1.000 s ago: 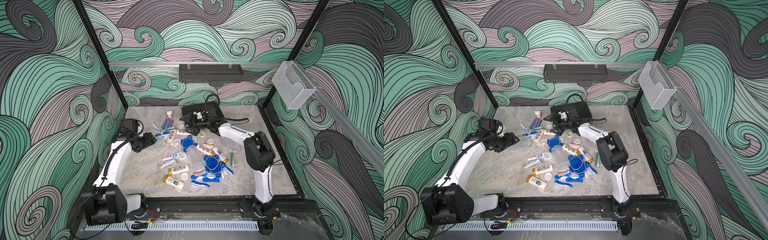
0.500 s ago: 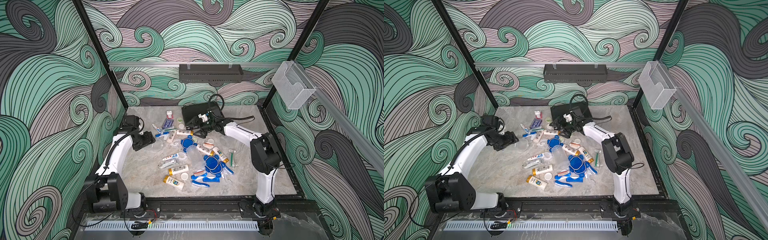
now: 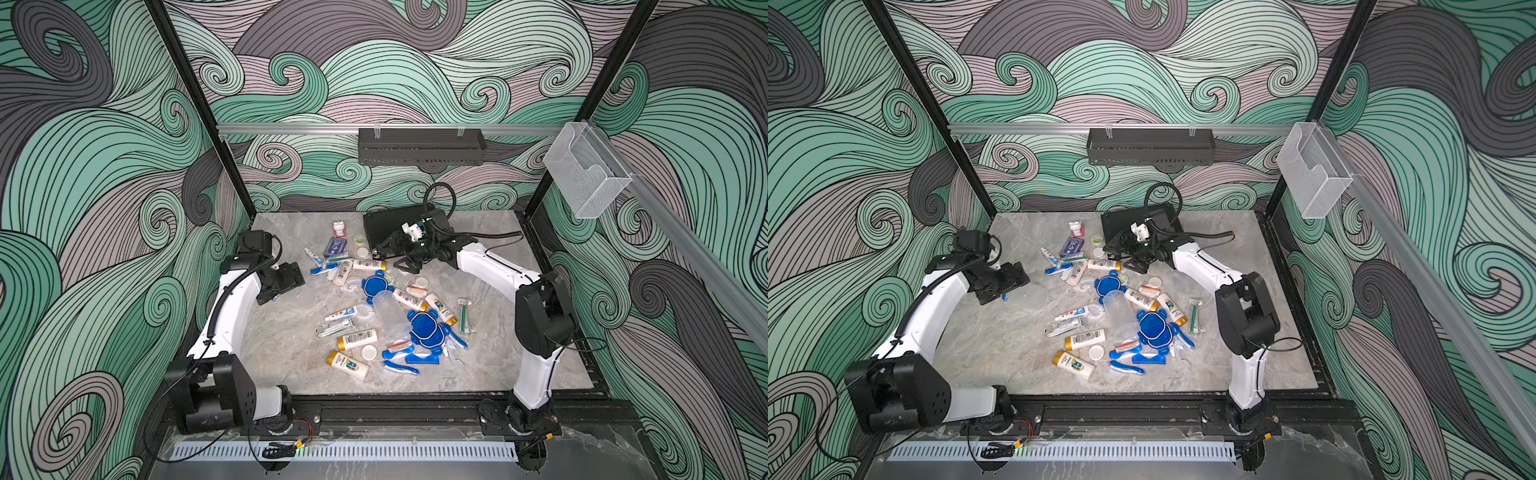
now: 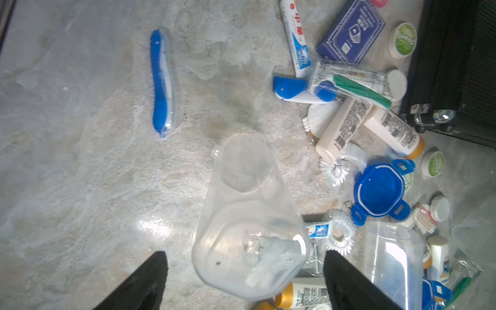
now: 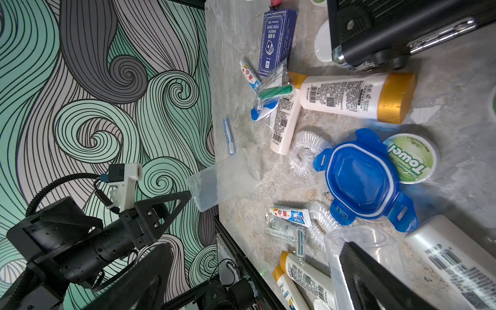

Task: Take out toiletry kits
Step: Place the container at the center of the board.

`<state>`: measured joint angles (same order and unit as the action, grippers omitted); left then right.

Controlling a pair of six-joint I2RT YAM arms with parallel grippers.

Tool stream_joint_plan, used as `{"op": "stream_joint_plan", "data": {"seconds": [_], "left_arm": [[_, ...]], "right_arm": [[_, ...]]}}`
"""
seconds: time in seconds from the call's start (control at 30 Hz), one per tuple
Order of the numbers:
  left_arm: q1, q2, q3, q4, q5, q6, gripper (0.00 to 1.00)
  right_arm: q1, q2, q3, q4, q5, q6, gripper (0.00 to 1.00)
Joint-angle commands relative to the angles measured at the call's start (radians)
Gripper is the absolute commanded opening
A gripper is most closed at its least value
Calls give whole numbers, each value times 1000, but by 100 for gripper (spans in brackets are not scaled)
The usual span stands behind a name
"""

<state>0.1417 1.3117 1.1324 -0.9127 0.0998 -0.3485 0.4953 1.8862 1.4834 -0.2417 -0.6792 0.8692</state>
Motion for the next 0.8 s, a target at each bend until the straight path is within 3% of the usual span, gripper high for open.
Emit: {"op": "stream_joint_plan", "data": {"seconds": [0.0, 0.23, 0.4, 0.57, 0.77], "left_arm": [[28, -49, -69, 45, -2, -26, 96], [38, -136, -103, 28, 101, -33, 93], [38, -218, -209, 170, 230, -7, 89], [35, -141, -123, 100, 163, 11, 94], [33, 9, -28, 22, 118, 35, 93]], "right_arm": [[-9, -32, -21, -23, 28, -40, 99], [-15, -47, -40, -24, 29, -50, 99], [-17, -56, -53, -28, 37, -68, 99], [-18, -75, -73, -35, 46, -88, 99], [-27, -89, -97, -35, 38, -88, 99]]}}
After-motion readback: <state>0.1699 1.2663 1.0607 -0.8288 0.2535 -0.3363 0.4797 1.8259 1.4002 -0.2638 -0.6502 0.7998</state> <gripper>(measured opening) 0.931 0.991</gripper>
